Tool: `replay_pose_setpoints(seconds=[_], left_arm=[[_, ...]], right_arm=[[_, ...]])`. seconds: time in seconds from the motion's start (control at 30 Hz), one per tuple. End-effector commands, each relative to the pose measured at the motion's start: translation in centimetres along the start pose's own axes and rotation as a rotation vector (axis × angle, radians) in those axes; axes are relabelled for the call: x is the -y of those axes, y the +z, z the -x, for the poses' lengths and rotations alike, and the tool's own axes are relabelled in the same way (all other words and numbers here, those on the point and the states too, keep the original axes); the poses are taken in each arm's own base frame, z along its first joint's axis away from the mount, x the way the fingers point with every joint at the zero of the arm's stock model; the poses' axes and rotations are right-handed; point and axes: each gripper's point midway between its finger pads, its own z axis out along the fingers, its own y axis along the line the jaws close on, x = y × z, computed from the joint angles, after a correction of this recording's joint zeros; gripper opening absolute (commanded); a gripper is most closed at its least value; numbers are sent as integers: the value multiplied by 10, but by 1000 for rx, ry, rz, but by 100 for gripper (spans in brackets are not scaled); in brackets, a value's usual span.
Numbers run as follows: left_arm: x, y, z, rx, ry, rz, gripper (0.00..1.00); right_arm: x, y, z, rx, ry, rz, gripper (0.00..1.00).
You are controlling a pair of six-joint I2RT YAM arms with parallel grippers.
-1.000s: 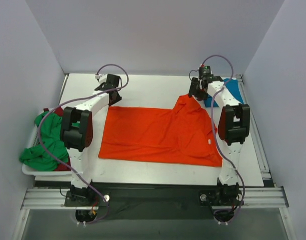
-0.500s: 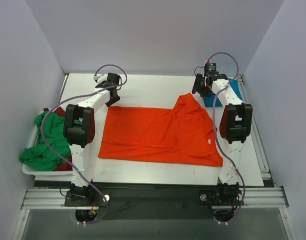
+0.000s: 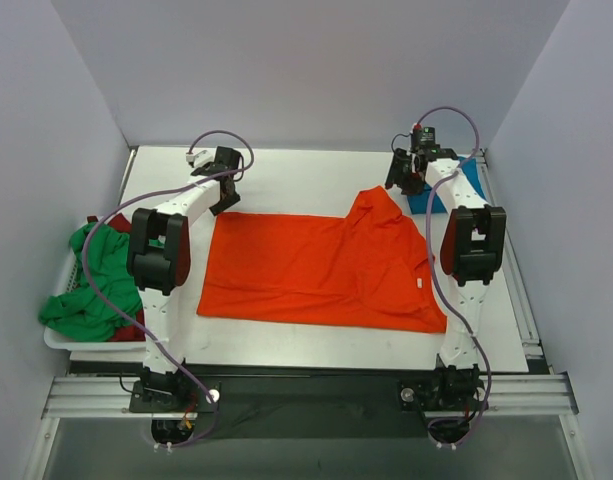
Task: Fold and stack the t-shirts
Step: Grap the side of the flattened tshirt furthest away from the robot with both arms
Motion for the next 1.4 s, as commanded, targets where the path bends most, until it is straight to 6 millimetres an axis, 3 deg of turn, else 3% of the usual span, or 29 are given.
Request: replay_pose_setpoints(seconds=[0.0,0.47,0.57,0.7,0.73,0.97,1.17,1.37], left_arm=[[-3,-2,6,12,-23,10,47],[-5,15,-8,-17,-13,37,47],[-4,17,-10,-24,-10,35,42],[0,18,-10,-25,-6,21,29],[0,18,-10,-26,-4,17,20],[1,20,-11,-33,4,1,2],[2,21,-14,-42,5,-21,0],[4,17,-13,-39,1,-44,0]], right_arm=[[0,3,1,-13,0,22,49],[7,18,-1,-38,34,42,49],[6,20,0,-40,45,54,49],[8,24,2,-42,67,64,49],[7,25,2,-46,73,69,48],[7,36,-4,-77,130,103,43],[4,42,-11,-104,152,124,39],[-4,41,-13,-120,177,170,25]])
